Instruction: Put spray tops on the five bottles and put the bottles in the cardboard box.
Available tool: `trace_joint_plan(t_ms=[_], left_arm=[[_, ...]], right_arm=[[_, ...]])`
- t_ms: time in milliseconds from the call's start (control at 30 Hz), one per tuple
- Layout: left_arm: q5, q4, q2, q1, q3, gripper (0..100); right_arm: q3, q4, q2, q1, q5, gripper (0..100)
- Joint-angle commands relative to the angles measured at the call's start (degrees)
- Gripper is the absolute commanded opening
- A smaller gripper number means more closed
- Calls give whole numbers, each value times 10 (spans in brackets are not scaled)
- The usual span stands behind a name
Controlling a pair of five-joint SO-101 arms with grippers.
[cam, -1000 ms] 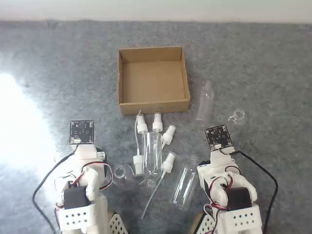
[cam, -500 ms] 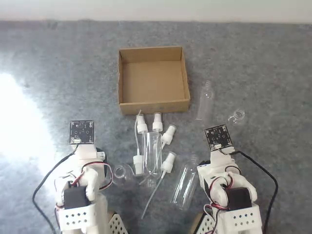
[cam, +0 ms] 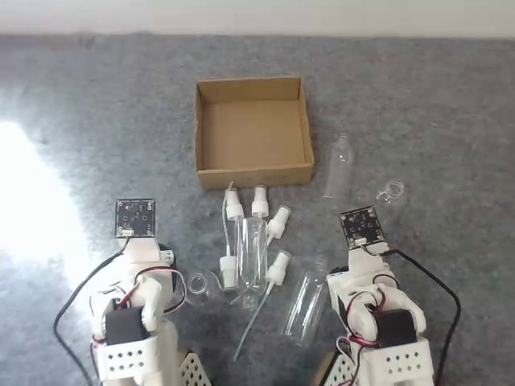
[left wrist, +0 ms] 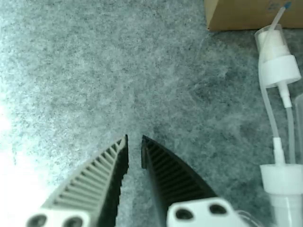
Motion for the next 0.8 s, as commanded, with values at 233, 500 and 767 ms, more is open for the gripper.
trace_joint_plan(t_ms=[233,500,767], left_arm=[[-1,3,-11,-3,-6,43],[-1,3,-11,-3,-6,43],[-1,3,-11,-3,-6,43]], right_arm=[[-141,50,-8,4,79,7],[-261,70,-7,4,75,7],[-351,94,-4,0,76,7]])
